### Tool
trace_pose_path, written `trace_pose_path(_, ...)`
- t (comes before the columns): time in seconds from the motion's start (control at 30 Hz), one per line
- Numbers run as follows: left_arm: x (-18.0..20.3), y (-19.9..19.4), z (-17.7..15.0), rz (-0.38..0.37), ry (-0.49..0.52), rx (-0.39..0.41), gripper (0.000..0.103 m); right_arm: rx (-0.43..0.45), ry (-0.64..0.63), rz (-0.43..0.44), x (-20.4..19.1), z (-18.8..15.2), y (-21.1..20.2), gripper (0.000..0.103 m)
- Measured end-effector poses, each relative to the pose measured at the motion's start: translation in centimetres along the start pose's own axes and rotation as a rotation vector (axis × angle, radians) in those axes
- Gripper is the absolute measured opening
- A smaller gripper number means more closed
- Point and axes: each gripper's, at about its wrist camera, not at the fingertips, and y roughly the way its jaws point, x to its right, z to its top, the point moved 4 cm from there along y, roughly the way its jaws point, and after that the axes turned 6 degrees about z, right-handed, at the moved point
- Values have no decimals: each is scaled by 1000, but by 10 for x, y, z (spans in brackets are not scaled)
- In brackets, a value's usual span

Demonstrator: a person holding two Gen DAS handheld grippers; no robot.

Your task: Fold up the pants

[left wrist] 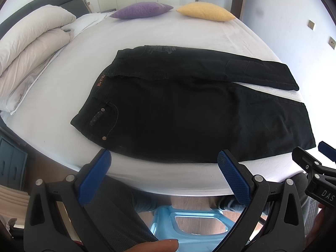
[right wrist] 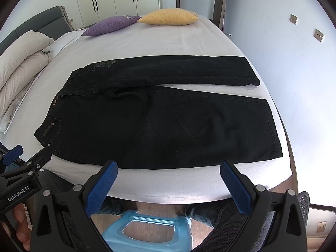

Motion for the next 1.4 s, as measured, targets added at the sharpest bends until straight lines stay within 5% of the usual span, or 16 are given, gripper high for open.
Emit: trace_pose_path(1.4, 5, 15, -13, 12, 13, -7, 103, -12, 7, 6, 6, -6, 9, 100)
